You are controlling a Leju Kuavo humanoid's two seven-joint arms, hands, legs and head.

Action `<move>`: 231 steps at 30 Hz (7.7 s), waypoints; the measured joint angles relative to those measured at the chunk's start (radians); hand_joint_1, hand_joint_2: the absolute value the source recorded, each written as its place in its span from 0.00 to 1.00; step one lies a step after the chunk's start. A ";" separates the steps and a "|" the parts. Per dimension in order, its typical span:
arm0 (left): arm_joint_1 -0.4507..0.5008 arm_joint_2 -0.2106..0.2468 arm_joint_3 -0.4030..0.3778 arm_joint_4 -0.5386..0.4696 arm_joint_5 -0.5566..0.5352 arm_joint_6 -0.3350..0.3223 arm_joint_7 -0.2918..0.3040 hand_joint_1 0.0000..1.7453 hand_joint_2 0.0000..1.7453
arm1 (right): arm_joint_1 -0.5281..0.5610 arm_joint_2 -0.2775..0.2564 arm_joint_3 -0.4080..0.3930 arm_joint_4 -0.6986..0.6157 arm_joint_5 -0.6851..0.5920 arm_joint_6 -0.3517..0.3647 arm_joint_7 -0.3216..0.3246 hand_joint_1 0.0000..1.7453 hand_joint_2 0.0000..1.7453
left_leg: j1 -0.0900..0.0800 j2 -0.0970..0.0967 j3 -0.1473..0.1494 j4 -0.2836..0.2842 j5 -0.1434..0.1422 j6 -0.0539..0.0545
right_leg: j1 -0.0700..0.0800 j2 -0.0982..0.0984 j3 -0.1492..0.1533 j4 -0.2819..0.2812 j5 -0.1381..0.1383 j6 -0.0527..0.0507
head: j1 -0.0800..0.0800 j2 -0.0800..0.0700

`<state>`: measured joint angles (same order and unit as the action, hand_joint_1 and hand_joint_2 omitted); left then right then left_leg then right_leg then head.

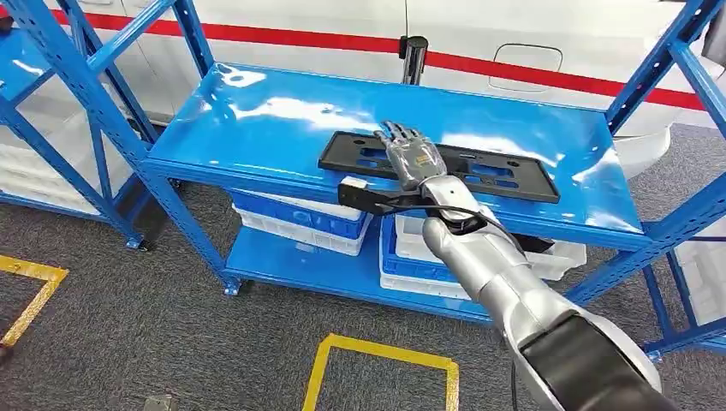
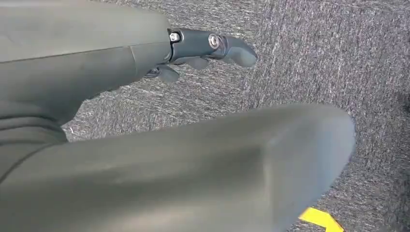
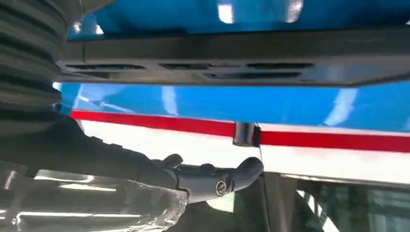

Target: Take the parts from the cabinet and place them on the table.

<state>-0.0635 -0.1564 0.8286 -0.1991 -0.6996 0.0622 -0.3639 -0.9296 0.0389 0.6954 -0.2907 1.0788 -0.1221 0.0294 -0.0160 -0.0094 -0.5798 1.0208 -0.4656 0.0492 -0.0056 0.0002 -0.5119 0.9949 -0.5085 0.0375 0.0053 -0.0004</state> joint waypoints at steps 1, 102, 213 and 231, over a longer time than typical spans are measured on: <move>0.000 0.000 0.000 0.000 -0.003 -0.001 0.000 0.00 0.00 | 0.001 -0.005 0.000 0.003 0.000 0.002 0.003 0.00 1.00 | 0.000 0.000 0.000 0.000 0.000 0.000 | 0.000 0.000 0.000 0.000 0.000 0.000 | 0.000 0.000; -0.010 0.037 0.182 0.006 0.067 -0.010 -0.061 0.00 1.00 | 0.274 -0.187 -0.237 -0.606 -0.339 -0.317 -0.515 1.00 1.00 | -0.013 -0.004 -0.002 0.002 -0.005 0.009 | -0.015 -0.002 -0.001 -0.006 0.002 0.005 | 0.000 0.000; -0.059 0.012 0.159 0.003 -0.021 -0.053 -0.043 0.00 1.00 | 0.534 -0.133 -0.595 -0.881 -0.298 -0.191 -0.476 1.00 1.00 | 0.032 0.014 -0.111 -0.014 0.116 -0.042 | -0.027 0.000 0.016 -0.009 0.009 -0.012 | -0.002 0.000; -0.074 0.011 0.146 -0.004 -0.042 -0.031 -0.037 0.00 1.00 | 0.560 -0.123 -0.608 -0.933 -0.170 -0.215 -0.467 1.00 1.00 | 0.026 0.021 0.046 -0.038 -0.001 0.011 | 0.007 -0.015 -0.133 0.081 0.040 -0.021 | -0.003 0.000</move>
<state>-0.1371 -0.1453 0.9751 -0.2029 -0.7412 0.0309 -0.4013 -0.3701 -0.0839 0.0877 -1.2238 0.9091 -0.3369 -0.4375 0.0101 0.0112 -0.5338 0.9832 -0.4667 0.0606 0.0016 -0.0147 -0.6452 1.0759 -0.4685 0.0167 0.0019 0.0000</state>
